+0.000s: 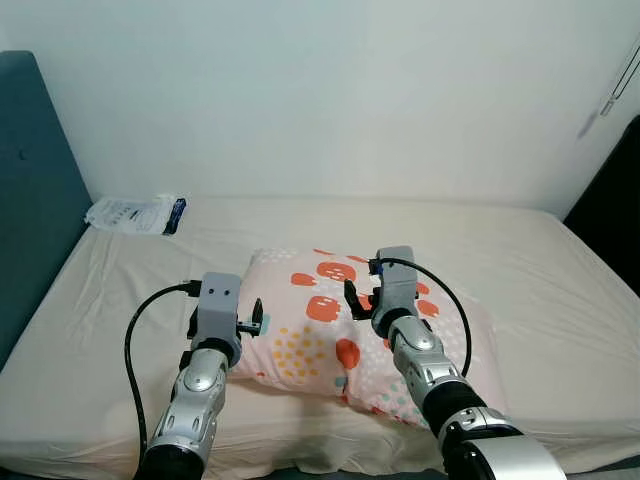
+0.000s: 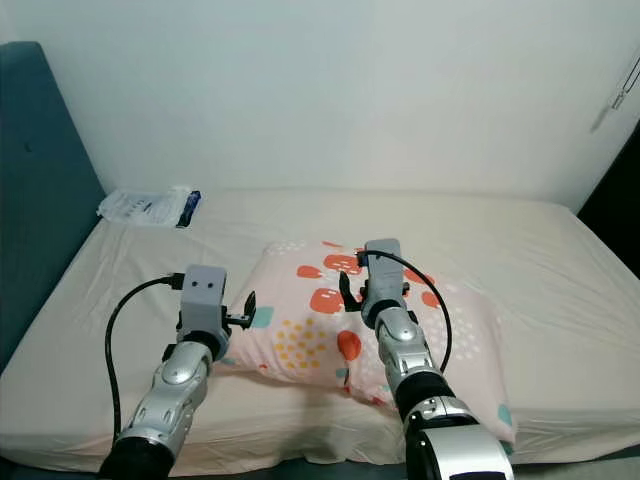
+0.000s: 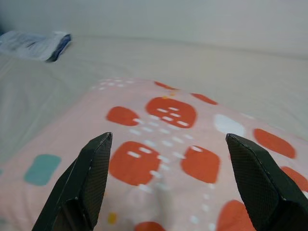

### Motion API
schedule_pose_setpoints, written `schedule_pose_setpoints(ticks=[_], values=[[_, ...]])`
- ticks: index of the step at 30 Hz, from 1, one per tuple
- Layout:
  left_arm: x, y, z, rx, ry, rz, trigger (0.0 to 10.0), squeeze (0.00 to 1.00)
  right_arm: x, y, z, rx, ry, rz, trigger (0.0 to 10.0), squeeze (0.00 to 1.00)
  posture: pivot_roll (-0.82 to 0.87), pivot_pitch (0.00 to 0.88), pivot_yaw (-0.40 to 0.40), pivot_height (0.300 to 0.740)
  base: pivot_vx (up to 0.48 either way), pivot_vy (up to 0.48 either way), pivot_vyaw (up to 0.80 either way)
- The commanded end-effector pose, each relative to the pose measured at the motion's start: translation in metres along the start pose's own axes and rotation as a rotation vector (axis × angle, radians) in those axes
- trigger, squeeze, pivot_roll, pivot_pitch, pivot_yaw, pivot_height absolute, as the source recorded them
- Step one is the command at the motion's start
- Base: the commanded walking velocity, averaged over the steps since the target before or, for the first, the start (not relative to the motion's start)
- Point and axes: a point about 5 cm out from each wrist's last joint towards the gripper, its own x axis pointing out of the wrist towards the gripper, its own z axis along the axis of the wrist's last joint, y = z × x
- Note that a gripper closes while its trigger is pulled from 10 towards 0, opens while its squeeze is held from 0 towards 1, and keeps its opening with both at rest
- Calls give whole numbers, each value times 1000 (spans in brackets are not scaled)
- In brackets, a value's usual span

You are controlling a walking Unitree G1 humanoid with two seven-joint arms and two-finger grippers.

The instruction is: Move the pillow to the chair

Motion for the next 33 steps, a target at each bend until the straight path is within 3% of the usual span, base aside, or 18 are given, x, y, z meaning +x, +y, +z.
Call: schedule_pose_setpoints(ticks=[1, 9, 17, 33], values=[[2, 2, -1, 7, 11, 7, 10000, 0, 0, -2, 1, 27, -1, -9, 10000, 0, 12, 0, -88, 730, 0, 0, 0], [1, 5, -5, -34, 40, 3, 10000, 0, -2, -19, 4, 21, -12, -52, 10000, 0, 7, 0, -93, 695, 0, 0, 0], [1, 6, -6, -21, 51, -1, 10000, 0, -7, -33, -2, 34, 1, -104, 10000, 0, 0, 0, -90, 670, 0, 0, 0], [2, 7, -5, -21, 50, 1, 10000, 0, -6, -33, 2, 37, -28, -95, 10000, 0, 0, 0, -91, 640, 0, 0, 0]])
